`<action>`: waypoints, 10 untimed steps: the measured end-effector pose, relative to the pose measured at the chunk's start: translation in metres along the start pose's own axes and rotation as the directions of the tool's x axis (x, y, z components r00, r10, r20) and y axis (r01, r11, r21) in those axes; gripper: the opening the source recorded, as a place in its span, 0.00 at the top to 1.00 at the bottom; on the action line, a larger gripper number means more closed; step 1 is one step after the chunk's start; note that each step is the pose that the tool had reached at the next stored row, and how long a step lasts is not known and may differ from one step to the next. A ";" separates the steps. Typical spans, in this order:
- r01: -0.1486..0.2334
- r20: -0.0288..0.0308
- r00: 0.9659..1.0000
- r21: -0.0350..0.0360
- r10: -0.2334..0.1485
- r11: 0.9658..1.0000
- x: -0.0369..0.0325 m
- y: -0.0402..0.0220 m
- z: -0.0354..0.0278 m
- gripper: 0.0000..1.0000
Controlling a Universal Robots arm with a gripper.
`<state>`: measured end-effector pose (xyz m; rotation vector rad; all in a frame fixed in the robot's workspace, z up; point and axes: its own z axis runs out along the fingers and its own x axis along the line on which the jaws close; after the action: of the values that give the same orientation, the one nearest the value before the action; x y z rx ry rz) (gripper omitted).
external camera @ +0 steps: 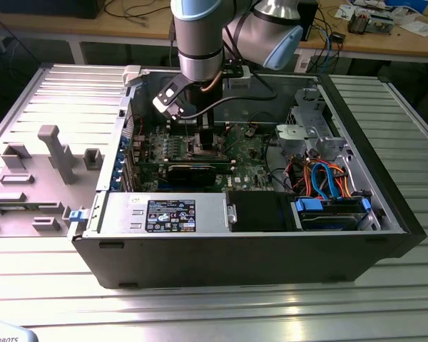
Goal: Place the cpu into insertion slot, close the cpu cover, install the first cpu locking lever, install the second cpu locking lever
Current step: 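Place the cpu into insertion slot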
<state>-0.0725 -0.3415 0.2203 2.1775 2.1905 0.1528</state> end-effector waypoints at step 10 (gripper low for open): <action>0.000 0.000 1.000 0.000 0.000 1.000 -0.0002 -0.0008 0.0061 0.46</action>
<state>-0.0726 -0.3415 0.2142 2.1780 2.1900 0.1528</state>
